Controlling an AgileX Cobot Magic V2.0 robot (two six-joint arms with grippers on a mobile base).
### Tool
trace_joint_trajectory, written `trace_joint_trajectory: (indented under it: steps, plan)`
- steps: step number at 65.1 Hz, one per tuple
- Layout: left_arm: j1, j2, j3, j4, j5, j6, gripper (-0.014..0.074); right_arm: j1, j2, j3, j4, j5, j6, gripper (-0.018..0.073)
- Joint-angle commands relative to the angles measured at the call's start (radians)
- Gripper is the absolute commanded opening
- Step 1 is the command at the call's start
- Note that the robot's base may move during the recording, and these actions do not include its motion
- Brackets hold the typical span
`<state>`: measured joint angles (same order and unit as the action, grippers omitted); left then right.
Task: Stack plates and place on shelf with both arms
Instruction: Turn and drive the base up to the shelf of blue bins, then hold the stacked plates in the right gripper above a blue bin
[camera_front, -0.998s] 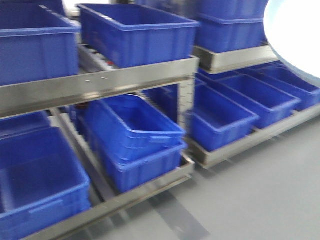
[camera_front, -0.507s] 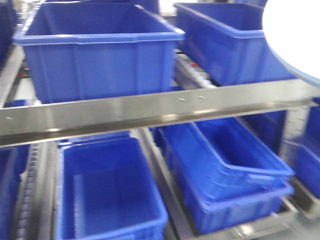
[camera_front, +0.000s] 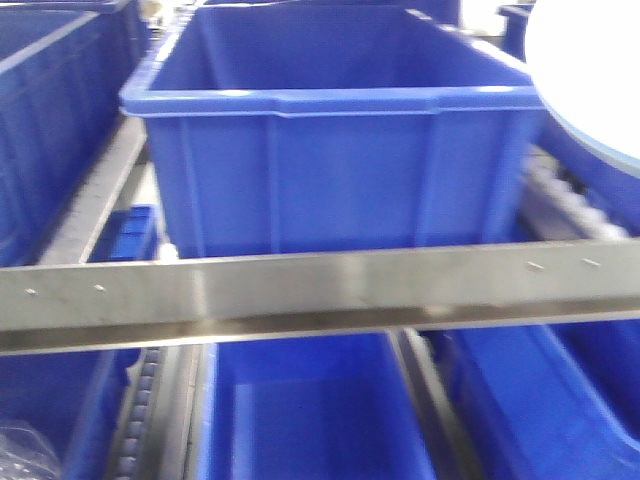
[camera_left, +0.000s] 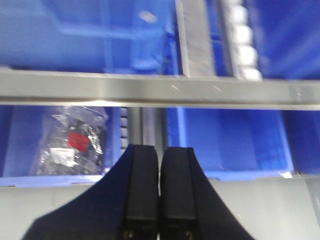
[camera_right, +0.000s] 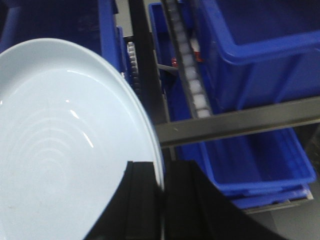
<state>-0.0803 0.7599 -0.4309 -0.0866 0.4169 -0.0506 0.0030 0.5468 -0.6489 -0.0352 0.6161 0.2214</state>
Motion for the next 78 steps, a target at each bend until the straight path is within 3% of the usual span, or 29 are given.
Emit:
trace_joint_trajectory:
  steps: [1, 78]
  plan:
    - [-0.006, -0.001, -0.029, -0.005, -0.072, -0.006, 0.0085, -0.005, 0.007, -0.031, -0.003, -0.096, -0.003, 0.0029]
    - [-0.006, -0.001, -0.029, -0.005, -0.072, -0.006, 0.0085, -0.005, 0.007, -0.031, -0.003, -0.096, -0.003, 0.0029]
